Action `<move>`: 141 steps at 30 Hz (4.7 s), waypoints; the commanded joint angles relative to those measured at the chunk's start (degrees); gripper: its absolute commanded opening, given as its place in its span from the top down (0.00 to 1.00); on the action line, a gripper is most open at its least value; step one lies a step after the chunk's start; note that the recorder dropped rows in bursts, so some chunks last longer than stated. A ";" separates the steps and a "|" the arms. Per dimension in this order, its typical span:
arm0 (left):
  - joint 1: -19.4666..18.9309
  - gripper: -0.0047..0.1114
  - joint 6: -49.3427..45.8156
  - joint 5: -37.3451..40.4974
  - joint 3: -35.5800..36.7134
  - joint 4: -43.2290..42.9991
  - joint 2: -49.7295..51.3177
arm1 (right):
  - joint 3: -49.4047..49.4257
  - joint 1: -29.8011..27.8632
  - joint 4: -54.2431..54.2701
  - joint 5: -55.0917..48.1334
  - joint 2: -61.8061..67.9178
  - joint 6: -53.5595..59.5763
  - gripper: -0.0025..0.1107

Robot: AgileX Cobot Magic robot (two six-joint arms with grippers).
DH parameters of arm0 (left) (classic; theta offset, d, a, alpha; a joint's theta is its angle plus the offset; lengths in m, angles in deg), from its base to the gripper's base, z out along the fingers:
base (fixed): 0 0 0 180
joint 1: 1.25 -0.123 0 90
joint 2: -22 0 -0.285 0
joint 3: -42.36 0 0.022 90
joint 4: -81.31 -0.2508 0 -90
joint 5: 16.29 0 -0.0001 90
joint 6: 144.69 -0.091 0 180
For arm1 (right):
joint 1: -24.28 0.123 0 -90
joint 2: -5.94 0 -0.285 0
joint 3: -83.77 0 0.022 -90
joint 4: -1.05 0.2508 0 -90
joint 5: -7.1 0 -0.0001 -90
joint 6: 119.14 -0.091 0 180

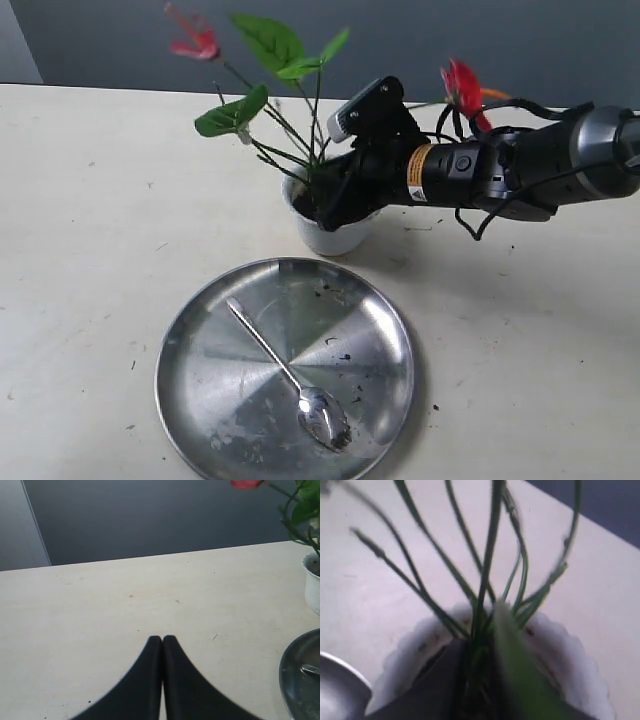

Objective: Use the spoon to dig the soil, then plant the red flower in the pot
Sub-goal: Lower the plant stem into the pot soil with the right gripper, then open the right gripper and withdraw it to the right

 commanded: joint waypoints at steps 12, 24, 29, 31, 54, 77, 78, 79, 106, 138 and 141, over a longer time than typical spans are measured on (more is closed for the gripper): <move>0.31 0.95 0.25 -0.79 -0.13 -0.03 -0.07 | 0.50 -0.19 -6.82 -4.31 -3.70 -10.28 0.70; 0.31 0.95 0.25 -0.79 -0.13 -0.03 -0.07 | 0.50 -0.19 -19.05 -6.54 -4.25 -25.22 0.70; 0.31 0.95 0.25 -0.79 -0.13 -0.03 -0.07 | 0.50 -0.19 -28.05 -6.43 -4.88 -34.11 0.70; 0.31 0.95 0.25 -0.79 -0.13 -0.03 -0.07 | 0.50 -0.19 -29.83 -6.43 -4.88 -35.87 0.70; 0.31 0.95 0.25 -0.79 -0.13 -0.03 -0.07 | 0.50 -0.19 -46.89 -4.59 -5.93 -58.31 0.70; 0.31 0.95 0.25 -0.79 -0.13 -0.03 -0.07 | 3.74 -0.32 -46.89 -4.97 -7.95 -59.33 0.70; 0.31 0.95 0.25 -0.79 -0.13 -0.03 -0.07 | 4.61 -0.32 -46.89 -5.56 -8.25 -59.33 0.70; 0.31 0.95 0.25 -0.79 -0.13 -0.03 -0.07 | 5.34 -0.32 -46.89 -6.04 -8.58 -59.33 0.70; 0.31 0.95 0.25 -0.79 -0.13 -0.03 -0.07 | 6.56 -0.32 -46.89 -6.91 -9.58 -59.16 0.70; 0.31 0.95 0.25 -0.79 -0.13 -0.03 -0.07 | 3.41 -0.32 -46.89 -5.10 -10.94 -59.59 0.70; 0.31 0.95 0.25 -0.79 -0.13 -0.03 -0.07 | 7.64 -0.32 -46.89 -7.48 -14.10 -59.57 0.73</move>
